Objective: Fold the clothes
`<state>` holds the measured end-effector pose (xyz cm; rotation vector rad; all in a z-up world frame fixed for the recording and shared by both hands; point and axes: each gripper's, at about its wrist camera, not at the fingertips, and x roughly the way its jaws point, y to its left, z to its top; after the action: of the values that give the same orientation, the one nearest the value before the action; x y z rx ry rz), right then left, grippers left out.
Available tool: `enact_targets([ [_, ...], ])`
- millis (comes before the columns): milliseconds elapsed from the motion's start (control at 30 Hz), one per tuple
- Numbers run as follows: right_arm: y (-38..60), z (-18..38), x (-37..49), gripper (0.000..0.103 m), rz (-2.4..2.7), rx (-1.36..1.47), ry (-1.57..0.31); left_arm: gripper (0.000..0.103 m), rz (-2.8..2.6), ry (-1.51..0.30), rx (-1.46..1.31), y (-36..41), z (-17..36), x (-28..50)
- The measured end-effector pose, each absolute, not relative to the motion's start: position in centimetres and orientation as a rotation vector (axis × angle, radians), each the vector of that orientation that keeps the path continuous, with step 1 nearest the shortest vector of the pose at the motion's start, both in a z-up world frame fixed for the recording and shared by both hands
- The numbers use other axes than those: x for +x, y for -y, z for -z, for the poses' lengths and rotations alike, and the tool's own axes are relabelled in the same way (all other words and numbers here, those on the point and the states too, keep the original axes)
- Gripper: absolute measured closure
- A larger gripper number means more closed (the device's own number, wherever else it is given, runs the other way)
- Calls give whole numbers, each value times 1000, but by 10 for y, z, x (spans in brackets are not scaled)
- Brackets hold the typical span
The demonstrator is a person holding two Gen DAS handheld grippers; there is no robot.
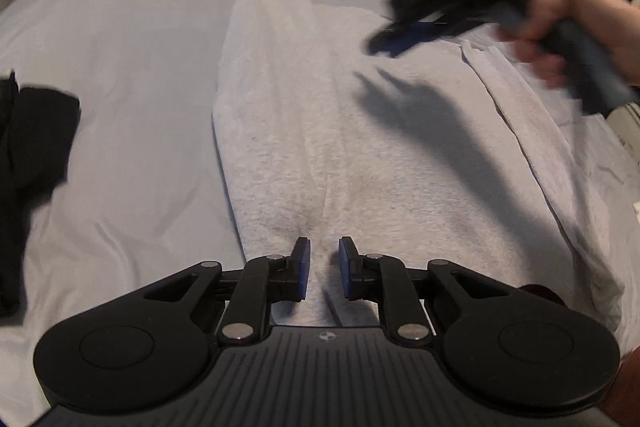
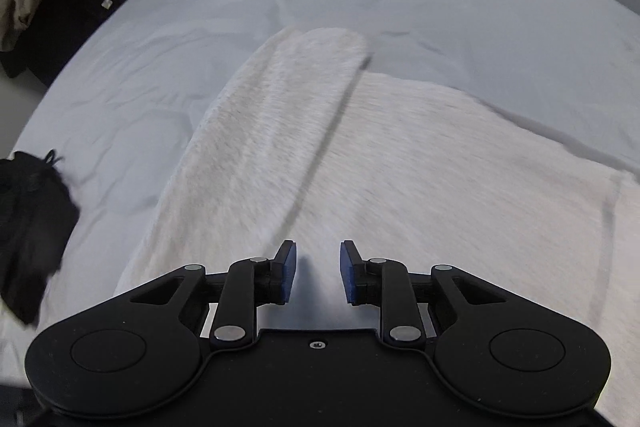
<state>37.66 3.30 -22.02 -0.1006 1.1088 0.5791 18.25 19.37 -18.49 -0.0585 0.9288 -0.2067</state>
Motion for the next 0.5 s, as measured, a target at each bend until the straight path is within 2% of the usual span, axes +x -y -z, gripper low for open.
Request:
enact_targets([
  [100, 25, 192, 349, 74, -573, -84, -1132, 83, 234, -896, 36, -177, 173, 174],
  [200, 68, 171, 320, 63, -567, -137, -1148, 79, 293, -882, 94, -162, 153, 161],
  [400, 121, 156, 261, 57, -570, -311, -1163, 79, 384, -890, 325, -133, 131, 131],
  [500, 145, 159, 216, 57, -586, -385, -1170, 79, 411, -931, 434, -124, 124, 109],
])
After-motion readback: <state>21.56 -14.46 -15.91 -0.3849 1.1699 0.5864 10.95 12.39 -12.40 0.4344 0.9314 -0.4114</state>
